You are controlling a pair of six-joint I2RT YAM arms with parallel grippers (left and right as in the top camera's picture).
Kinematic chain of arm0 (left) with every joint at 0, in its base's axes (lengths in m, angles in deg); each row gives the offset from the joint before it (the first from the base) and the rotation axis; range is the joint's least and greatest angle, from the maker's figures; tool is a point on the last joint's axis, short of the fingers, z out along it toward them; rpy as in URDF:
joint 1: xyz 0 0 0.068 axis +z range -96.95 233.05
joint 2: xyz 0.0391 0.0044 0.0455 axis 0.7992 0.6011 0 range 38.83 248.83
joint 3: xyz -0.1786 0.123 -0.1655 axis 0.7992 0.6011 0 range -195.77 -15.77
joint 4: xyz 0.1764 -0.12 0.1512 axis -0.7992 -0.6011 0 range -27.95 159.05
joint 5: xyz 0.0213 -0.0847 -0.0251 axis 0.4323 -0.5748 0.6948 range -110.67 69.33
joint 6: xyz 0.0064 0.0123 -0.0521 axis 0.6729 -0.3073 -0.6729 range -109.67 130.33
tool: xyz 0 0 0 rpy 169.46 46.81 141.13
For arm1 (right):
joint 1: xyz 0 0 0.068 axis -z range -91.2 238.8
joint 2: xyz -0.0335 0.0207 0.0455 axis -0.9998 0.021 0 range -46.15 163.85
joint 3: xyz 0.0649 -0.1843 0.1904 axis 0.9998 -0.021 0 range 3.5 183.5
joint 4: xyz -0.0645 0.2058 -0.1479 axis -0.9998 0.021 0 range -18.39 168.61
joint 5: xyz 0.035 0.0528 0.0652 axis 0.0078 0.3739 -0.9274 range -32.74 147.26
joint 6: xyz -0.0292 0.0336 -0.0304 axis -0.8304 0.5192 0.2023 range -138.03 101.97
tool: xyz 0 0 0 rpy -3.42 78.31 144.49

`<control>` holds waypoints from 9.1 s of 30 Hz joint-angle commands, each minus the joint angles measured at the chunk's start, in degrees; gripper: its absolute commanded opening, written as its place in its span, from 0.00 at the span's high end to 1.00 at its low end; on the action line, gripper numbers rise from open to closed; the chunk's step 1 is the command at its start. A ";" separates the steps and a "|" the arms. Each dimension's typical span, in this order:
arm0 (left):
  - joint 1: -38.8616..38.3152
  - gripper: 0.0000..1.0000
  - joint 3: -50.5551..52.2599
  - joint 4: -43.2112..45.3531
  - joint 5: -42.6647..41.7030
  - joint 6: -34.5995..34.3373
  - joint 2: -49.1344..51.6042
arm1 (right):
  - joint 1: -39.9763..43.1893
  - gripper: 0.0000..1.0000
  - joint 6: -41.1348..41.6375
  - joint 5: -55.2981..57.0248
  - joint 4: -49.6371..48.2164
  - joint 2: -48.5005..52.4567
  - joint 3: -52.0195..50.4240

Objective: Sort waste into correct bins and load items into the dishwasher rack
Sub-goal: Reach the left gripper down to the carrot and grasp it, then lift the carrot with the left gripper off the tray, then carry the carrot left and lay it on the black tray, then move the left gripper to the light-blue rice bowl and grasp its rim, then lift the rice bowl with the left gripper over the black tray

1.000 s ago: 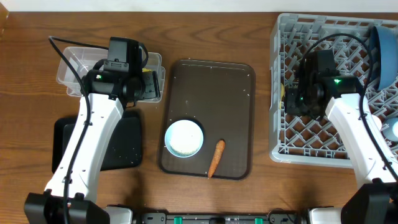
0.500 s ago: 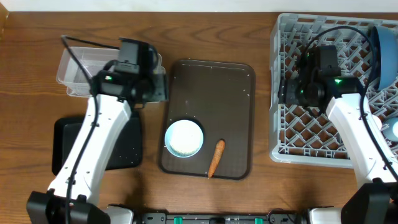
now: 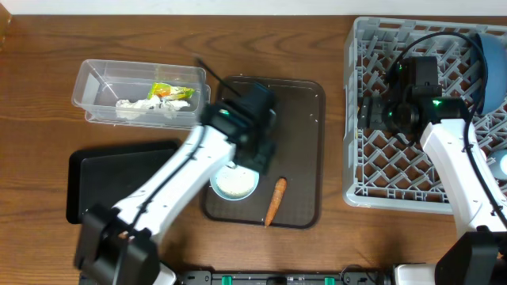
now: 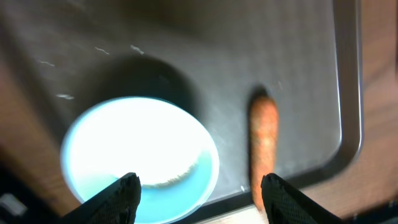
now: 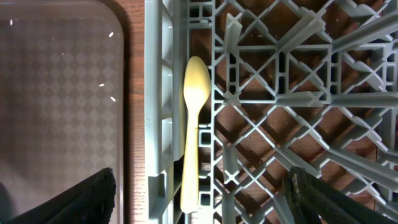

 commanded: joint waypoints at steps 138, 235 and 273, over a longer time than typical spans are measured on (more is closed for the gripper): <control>56.37 0.94 11.32 4.26 18.38 -28.63 -8.55 | 2.73 0.12 3.06 -5.79 5.03 3.89 -0.35; 3.61 0.37 16.17 16.06 7.80 -9.11 -7.89 | 2.73 0.09 2.38 -5.77 4.68 3.89 -0.35; -3.93 0.93 14.56 17.90 7.89 -9.11 6.86 | 2.73 0.09 2.38 -5.77 4.79 3.89 -0.35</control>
